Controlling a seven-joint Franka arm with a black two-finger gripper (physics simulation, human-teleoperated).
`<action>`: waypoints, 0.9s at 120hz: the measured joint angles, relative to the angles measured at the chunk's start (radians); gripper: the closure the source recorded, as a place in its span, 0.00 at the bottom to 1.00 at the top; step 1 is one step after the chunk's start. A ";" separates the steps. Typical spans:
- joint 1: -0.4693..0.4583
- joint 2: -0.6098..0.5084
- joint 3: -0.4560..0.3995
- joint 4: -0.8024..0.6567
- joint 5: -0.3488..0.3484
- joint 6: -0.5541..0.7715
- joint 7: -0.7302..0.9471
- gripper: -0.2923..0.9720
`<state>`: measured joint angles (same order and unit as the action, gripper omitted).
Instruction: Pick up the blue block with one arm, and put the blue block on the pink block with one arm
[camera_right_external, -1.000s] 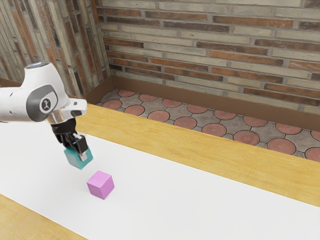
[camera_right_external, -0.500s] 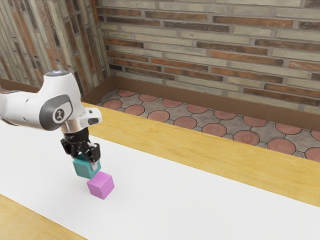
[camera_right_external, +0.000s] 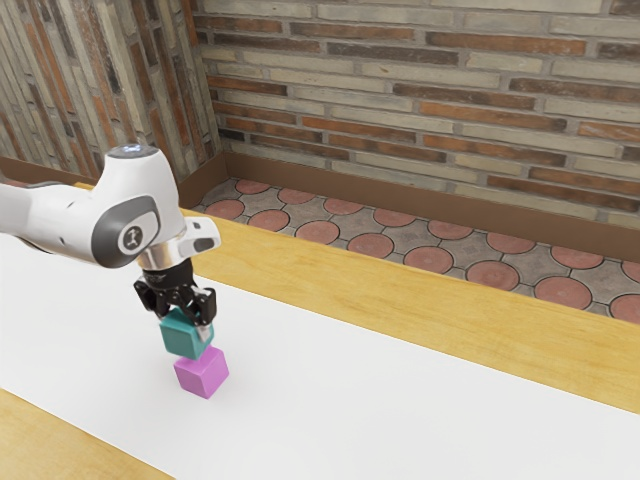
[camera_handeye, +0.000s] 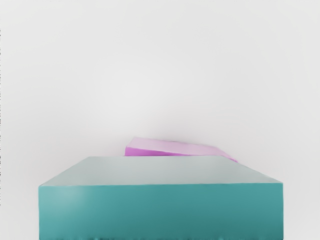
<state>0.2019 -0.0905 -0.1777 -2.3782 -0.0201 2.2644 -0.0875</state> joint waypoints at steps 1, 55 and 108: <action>0.000 0.000 0.000 0.000 0.000 0.001 -0.001 0.46; -0.023 -0.003 -0.008 -0.002 -0.016 0.037 0.026 0.46; -0.017 -0.009 0.001 -0.037 -0.091 0.076 0.109 0.46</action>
<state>0.1854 -0.0992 -0.1766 -2.4147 -0.1110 2.3408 0.0216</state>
